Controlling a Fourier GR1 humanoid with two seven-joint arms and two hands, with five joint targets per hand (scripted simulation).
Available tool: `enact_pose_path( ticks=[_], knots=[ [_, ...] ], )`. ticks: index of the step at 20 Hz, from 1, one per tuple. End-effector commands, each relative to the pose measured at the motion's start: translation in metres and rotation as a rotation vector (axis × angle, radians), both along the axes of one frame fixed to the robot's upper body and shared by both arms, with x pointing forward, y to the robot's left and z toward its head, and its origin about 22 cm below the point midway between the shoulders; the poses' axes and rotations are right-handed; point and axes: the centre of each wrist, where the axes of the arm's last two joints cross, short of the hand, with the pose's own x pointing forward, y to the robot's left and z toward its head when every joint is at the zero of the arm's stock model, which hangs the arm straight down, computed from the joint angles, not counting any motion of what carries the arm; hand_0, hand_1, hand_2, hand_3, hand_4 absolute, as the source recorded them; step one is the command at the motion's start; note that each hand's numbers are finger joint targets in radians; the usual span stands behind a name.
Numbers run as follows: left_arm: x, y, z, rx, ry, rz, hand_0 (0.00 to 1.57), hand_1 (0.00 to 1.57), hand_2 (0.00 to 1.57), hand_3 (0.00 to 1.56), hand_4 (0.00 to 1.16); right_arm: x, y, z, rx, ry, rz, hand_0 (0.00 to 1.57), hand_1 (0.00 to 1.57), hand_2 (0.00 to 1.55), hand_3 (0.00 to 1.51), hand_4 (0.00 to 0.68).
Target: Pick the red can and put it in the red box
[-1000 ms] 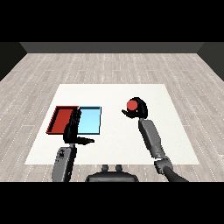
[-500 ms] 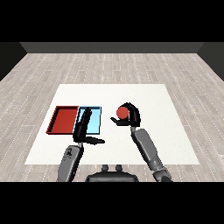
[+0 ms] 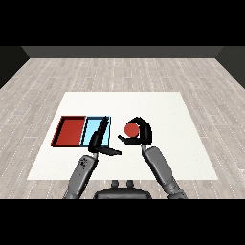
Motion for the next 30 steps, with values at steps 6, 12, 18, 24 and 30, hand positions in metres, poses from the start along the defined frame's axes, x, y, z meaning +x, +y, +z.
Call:
enact_pose_path(
  ticks=[6, 12, 18, 24, 30],
  knots=[
    [0.004, -0.028, -0.03, 0.01, 0.063, -0.023, 0.0, 0.0, 0.0, 0.0, 0.0, -0.001, 0.004, 0.008, 0.003, -0.046, 0.025, 1.45, 1.45, 1.44, 1.39, 0.651],
    [0.0, -0.019, -0.042, -0.018, 0.093, -0.026, 0.0, 0.0, 0.0, 0.0, 0.0, -0.003, 0.011, 0.006, 0.018, -0.044, 0.033, 1.46, 1.46, 1.44, 1.39, 0.653],
    [0.006, -0.043, -0.046, -0.018, 0.124, -0.032, 0.0, 0.0, 0.0, 0.0, 0.0, 0.008, 0.02, 0.001, 0.018, -0.061, 0.064, 1.47, 1.47, 1.44, 1.39, 0.662],
    [0.014, -0.05, -0.048, -0.044, 0.123, -0.042, 0.0, 0.0, 0.0, 0.0, 0.0, -0.018, 0.038, -0.003, 0.049, -0.044, 0.09, 1.44, 1.44, 1.43, 1.4, 0.658],
    [0.017, -0.037, -0.06, -0.047, 0.133, -0.064, 0.0, 0.0, 0.0, 0.0, 0.0, -0.012, 0.03, 0.028, 0.077, -0.055, 0.11, 1.51, 1.51, 1.46, 1.42, 0.66]
  ],
)
